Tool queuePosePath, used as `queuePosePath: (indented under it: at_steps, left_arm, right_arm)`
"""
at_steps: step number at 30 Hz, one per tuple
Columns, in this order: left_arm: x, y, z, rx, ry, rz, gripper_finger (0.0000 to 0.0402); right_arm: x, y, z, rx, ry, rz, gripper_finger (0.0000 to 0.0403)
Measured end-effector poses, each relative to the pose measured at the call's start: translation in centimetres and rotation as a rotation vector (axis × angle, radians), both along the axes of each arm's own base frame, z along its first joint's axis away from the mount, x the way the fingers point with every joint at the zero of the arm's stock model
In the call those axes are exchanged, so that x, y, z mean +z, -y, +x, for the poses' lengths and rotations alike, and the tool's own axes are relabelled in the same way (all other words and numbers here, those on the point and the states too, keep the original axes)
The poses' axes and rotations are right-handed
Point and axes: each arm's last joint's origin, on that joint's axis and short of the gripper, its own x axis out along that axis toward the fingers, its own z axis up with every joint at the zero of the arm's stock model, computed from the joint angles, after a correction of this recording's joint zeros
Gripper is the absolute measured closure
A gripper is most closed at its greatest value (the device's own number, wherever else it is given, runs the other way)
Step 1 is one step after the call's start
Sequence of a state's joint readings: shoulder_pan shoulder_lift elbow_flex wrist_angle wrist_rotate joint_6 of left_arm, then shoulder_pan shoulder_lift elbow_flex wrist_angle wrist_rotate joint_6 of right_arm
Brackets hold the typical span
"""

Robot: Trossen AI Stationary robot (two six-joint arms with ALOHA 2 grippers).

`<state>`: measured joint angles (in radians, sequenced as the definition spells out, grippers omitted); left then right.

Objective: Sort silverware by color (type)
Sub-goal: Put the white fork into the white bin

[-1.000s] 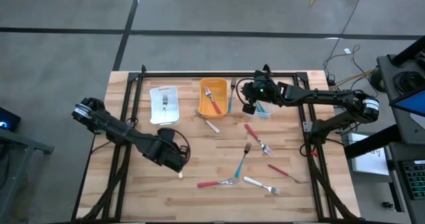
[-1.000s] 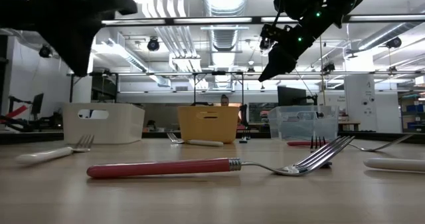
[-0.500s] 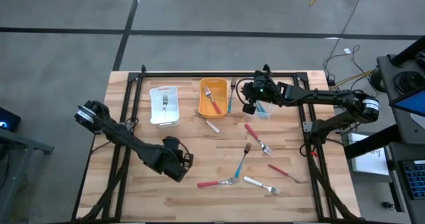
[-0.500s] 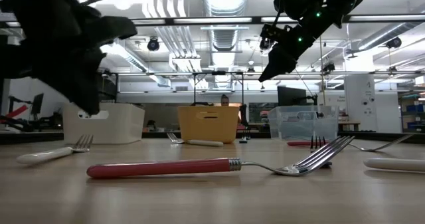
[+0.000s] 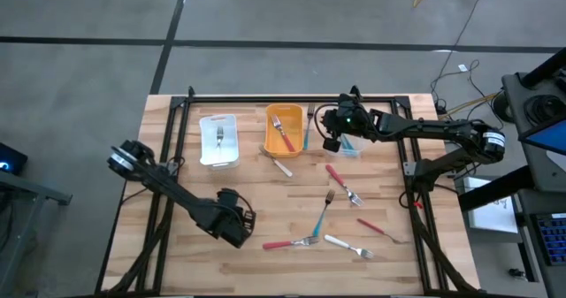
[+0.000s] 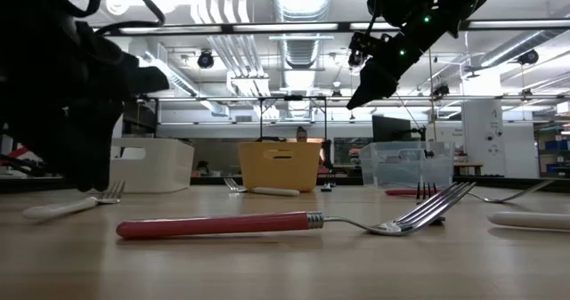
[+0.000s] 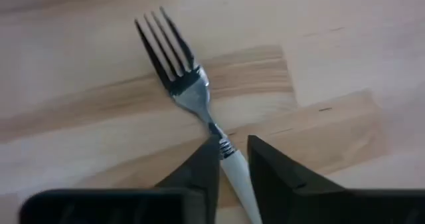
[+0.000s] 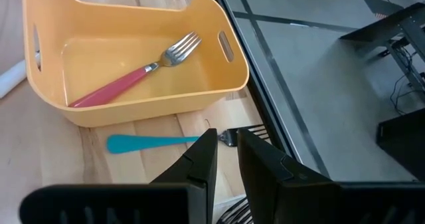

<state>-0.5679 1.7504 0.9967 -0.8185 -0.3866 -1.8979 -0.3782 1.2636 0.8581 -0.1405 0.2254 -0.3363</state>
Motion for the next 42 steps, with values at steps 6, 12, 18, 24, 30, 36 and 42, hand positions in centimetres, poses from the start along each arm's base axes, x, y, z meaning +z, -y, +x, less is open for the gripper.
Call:
queuePosePath:
  at_steps: [6, 12, 18, 24, 30, 36, 42]
  left_arm:
    - [-0.8, 0.3, 0.0, 0.015, -0.014, -0.005, 0.0253]
    - [-1.7, 0.6, 0.1, 0.015, -0.038, 0.015, 0.0215]
    - [-2.8, 0.6, 0.1, 0.018, -0.07, 0.05, 0.0252]
    - [-3.1, 0.6, -0.1, 0.074, -0.061, 0.061, 0.0346]
    - [-2.6, 1.1, -0.3, 0.178, -0.001, 0.044, 0.0381]
    - [0.6, 0.9, -0.4, 0.198, 0.114, 0.044, 0.0385]
    - [4.6, -1.7, -0.9, 0.164, 0.185, 0.126, 0.0385]
  right_arm:
    - [0.0, 0.0, 0.0, -0.001, 0.006, 0.0, 0.0351]
    - [0.1, 0.0, 0.1, 0.0, 0.013, -0.002, 0.0351]
    - [0.1, 0.0, 0.1, -0.001, 0.016, -0.003, 0.0351]
    - [0.1, 0.0, 0.1, 0.0, 0.017, -0.004, 0.0351]
    - [0.1, 0.0, 0.1, 0.0, 0.018, -0.003, 0.0351]
    - [0.1, 0.0, 0.1, 0.0, 0.018, -0.003, 0.0351]
    - [0.1, 0.1, 0.1, -0.001, 0.017, -0.003, 0.0351]
